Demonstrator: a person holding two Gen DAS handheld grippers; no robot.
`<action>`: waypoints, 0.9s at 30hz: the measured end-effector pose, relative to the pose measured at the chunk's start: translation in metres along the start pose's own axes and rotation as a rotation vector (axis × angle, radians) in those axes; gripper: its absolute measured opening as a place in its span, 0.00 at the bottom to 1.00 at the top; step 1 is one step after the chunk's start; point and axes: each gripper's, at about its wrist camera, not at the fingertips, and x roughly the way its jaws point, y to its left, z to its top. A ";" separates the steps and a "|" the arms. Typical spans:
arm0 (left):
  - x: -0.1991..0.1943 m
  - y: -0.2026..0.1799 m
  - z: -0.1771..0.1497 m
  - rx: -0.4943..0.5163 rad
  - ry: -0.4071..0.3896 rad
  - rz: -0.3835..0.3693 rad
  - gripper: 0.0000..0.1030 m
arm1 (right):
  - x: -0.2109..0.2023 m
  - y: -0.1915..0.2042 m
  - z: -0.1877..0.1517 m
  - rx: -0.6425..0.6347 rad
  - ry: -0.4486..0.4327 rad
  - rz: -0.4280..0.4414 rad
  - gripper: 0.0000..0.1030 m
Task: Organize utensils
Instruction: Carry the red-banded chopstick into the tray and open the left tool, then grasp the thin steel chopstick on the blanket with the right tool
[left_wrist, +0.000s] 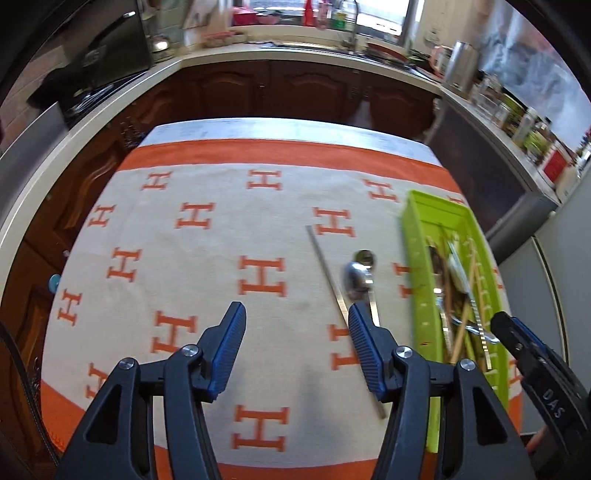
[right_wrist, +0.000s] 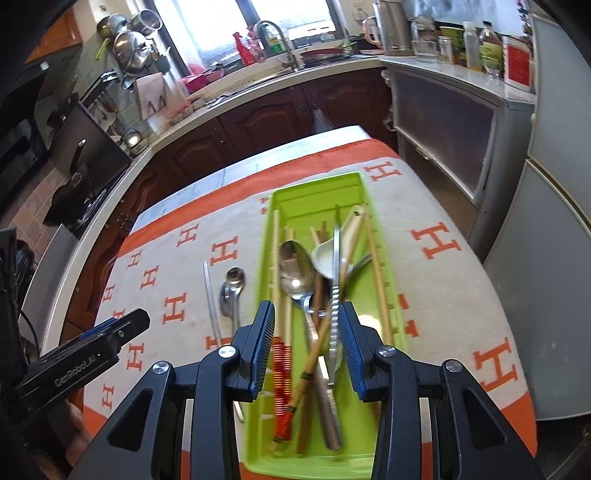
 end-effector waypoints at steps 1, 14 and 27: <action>0.000 0.009 -0.001 -0.014 0.000 0.008 0.56 | 0.002 0.007 0.000 -0.012 0.004 0.005 0.35; 0.008 0.066 -0.016 -0.084 0.005 0.074 0.60 | 0.025 0.096 -0.021 -0.171 0.081 0.067 0.35; 0.028 0.092 -0.017 -0.127 0.044 0.094 0.63 | 0.095 0.121 -0.031 -0.258 0.206 0.052 0.35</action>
